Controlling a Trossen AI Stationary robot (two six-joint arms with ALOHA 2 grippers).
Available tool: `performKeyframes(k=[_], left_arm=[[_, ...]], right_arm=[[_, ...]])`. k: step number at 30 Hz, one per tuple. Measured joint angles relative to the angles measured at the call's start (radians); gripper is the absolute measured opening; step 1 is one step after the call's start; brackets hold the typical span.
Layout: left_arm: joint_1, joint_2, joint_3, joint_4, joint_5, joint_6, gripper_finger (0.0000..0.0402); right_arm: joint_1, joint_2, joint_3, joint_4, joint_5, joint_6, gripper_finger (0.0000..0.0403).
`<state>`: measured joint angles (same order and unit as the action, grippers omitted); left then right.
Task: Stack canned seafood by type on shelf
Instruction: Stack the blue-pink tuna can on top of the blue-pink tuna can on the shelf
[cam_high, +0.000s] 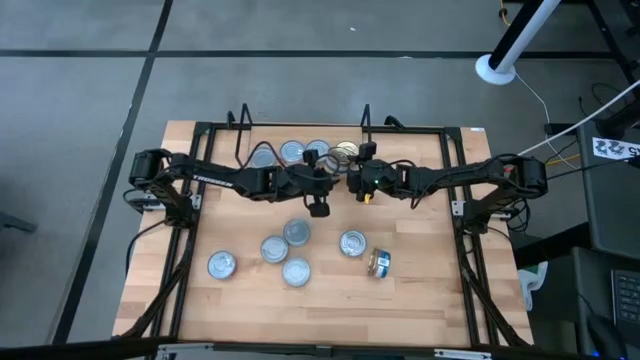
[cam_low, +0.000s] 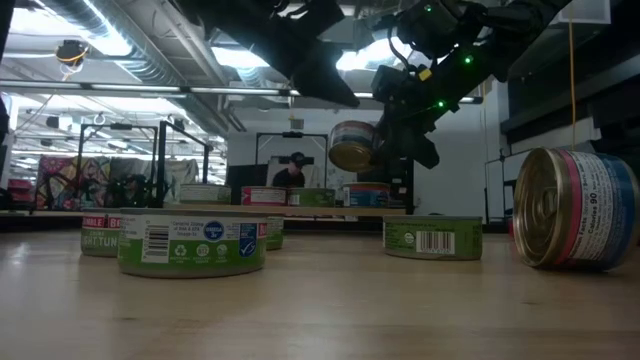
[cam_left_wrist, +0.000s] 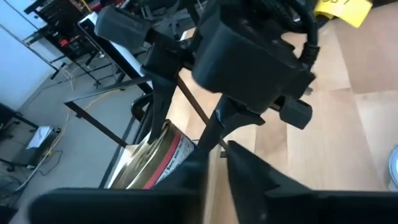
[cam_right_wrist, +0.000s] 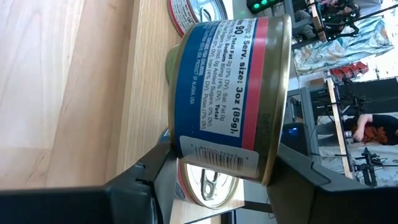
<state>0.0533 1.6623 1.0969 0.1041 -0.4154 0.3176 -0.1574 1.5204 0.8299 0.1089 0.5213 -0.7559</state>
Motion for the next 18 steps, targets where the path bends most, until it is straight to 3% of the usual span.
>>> performKeyframes(k=[9,18], left_arm=[[0.002,0.0,0.0,0.012,-0.018,0.164,0.0201],[0.012,0.004,0.0,0.012,-0.073,0.386,0.0273]], right_arm=[[0.0,0.0,0.0,0.0,0.0,0.0,0.0191],[0.0,0.0,0.0,0.001,-0.011,0.0,0.0191]])
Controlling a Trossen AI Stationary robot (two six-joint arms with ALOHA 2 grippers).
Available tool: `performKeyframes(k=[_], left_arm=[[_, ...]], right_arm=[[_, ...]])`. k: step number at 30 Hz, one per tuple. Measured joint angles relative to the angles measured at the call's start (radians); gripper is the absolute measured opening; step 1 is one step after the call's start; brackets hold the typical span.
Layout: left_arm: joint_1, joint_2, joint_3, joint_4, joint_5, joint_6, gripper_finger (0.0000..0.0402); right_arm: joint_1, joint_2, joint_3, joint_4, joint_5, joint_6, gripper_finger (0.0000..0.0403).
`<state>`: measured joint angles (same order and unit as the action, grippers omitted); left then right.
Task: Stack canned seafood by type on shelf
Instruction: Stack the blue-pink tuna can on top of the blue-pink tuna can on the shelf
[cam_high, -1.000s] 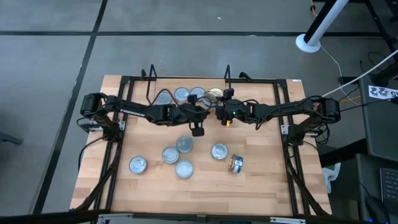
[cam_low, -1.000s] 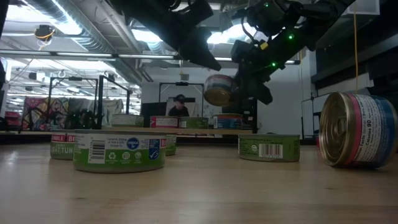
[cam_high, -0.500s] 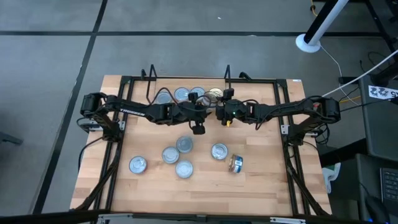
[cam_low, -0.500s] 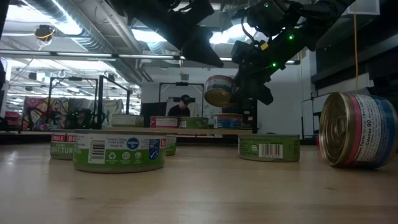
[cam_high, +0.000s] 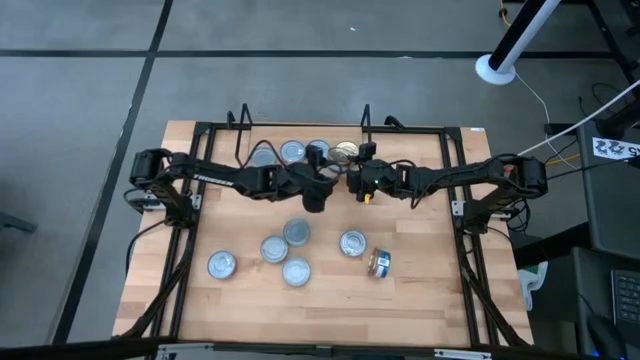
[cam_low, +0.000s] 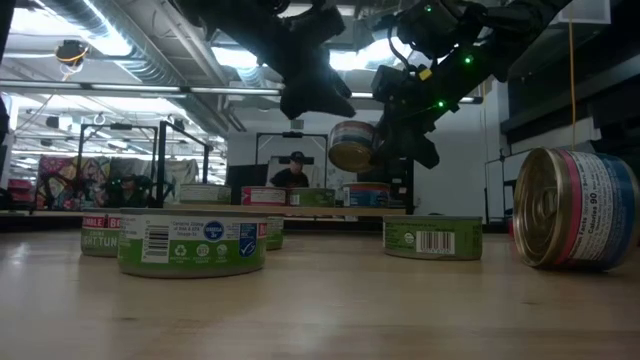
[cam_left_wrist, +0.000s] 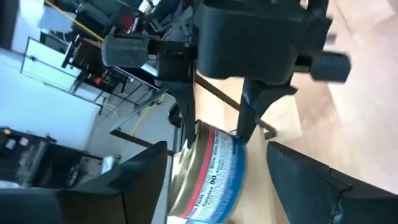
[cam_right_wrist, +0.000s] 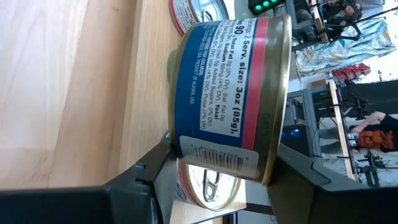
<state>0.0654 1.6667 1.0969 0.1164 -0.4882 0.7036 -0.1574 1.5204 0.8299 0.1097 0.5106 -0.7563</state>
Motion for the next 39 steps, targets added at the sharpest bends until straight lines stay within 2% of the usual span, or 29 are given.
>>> performKeyframes(k=[9,18,39], left_arm=[[0.034,0.015,0.0,-0.029,0.001,0.13,0.0278],[0.055,0.015,0.0,-0.086,0.061,0.134,0.0278],[0.102,0.015,0.0,-0.097,0.066,0.135,0.0279]], right_arm=[[0.0,0.0,0.0,0.001,-0.007,0.0,0.0191],[0.0,0.0,0.0,0.001,-0.024,0.0,0.0191],[0.001,0.0,0.0,0.031,-0.068,0.0,0.0191]])
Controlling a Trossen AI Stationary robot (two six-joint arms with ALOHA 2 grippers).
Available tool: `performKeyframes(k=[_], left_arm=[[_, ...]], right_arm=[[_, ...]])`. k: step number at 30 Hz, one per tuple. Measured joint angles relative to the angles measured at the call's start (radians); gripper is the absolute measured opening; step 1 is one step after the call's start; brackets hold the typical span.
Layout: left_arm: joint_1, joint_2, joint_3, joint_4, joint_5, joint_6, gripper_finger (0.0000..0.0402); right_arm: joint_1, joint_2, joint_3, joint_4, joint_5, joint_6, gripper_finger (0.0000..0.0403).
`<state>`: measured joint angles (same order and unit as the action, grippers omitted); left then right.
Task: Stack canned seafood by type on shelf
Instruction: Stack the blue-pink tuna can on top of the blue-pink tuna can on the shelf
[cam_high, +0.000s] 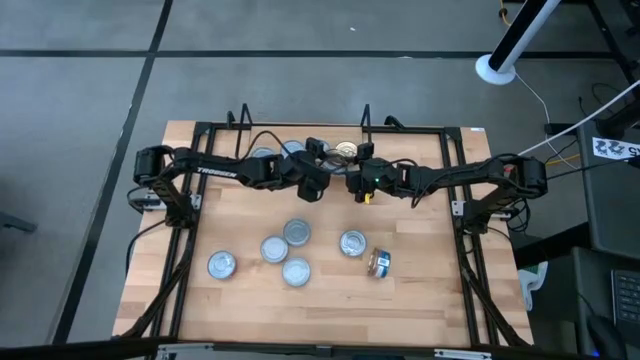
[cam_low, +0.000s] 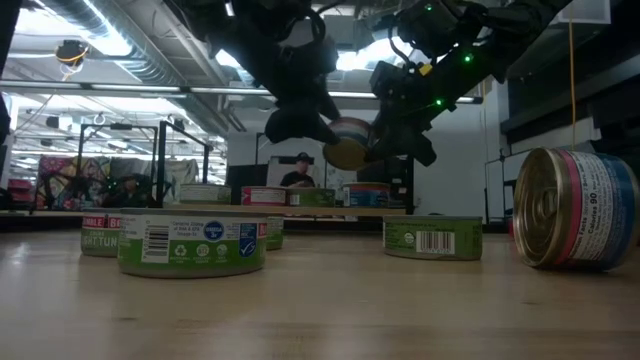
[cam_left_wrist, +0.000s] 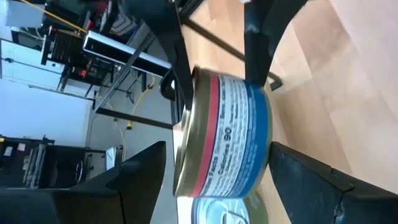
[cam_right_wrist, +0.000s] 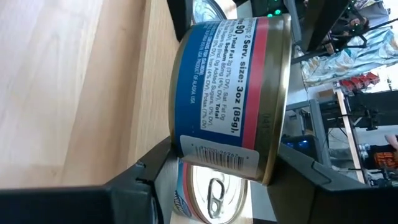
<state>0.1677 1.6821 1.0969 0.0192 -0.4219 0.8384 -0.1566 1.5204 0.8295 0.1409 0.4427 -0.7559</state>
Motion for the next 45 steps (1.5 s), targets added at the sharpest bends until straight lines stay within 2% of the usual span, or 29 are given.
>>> performKeyframes(k=[9,17,26,31,39,45], left_arm=[[0.011,0.0,0.0,-0.022,-0.005,0.035,0.0269],[0.009,0.001,0.0,-0.039,0.001,0.018,0.0193],[0.002,0.002,0.0,-0.041,-0.005,0.004,0.0193],[0.002,0.002,0.0,-0.037,-0.003,-0.019,0.0193],[0.005,0.002,0.0,-0.032,-0.011,-0.039,0.0193],[0.016,0.002,0.0,-0.031,-0.061,-0.021,0.0193]], right_arm=[[0.0,0.0,0.0,0.025,-0.029,-0.001,0.0191],[0.0,0.0,0.0,0.019,-0.041,-0.003,0.0191],[0.0,0.0,0.0,0.019,-0.045,-0.003,0.0195],[0.0,0.0,0.001,0.021,-0.042,0.022,0.0224],[0.0,-0.002,0.002,0.02,-0.033,0.054,0.0298],[0.0,-0.01,0.002,0.023,0.016,0.053,0.0319]])
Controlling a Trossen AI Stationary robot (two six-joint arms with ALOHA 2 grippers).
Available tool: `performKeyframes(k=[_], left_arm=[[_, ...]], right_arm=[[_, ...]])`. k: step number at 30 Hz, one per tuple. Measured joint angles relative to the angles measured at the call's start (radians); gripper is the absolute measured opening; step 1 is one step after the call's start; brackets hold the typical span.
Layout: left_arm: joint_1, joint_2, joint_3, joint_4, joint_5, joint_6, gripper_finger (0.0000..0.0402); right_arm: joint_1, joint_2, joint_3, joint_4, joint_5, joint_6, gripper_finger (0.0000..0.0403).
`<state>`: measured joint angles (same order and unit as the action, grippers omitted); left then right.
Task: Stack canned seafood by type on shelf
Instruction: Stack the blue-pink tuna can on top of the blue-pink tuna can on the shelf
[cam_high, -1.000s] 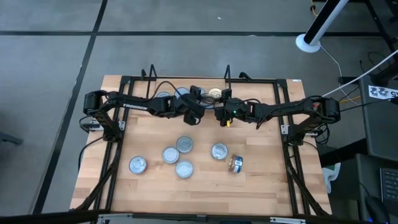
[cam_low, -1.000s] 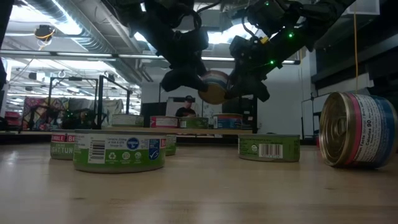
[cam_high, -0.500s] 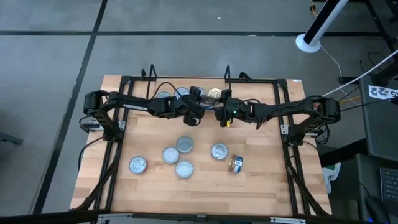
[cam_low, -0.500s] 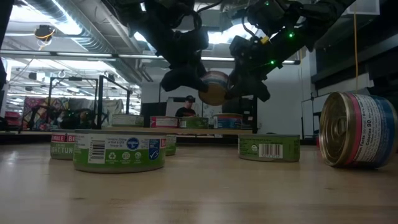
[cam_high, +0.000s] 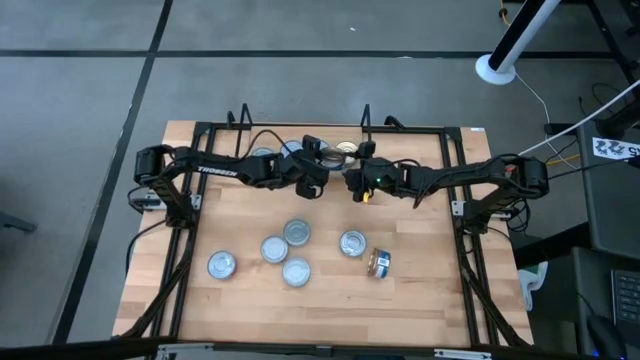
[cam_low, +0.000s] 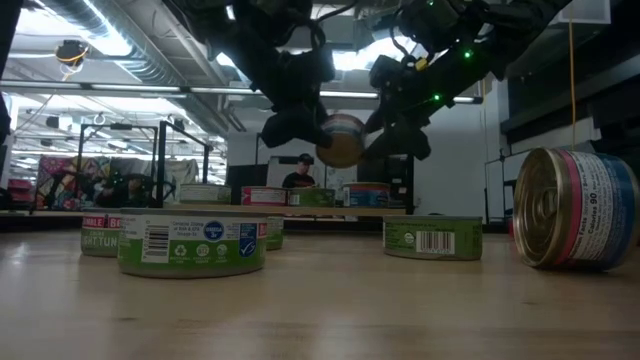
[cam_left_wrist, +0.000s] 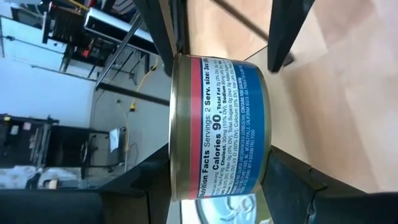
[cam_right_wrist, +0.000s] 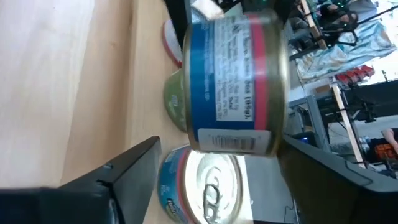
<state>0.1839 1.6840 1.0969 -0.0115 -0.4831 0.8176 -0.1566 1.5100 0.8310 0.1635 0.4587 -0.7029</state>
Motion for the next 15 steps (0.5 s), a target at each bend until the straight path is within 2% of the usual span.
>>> performKeyframes(k=[6,15], left_arm=[[0.035,0.0,0.0,0.009,-0.002,0.01,0.0193],[0.052,0.022,0.0,0.143,-0.003,0.029,0.0193]], right_arm=[[0.05,-0.068,0.0,0.001,0.001,0.001,0.032],[0.187,-0.206,0.0,-0.006,0.002,0.0,0.0321]])
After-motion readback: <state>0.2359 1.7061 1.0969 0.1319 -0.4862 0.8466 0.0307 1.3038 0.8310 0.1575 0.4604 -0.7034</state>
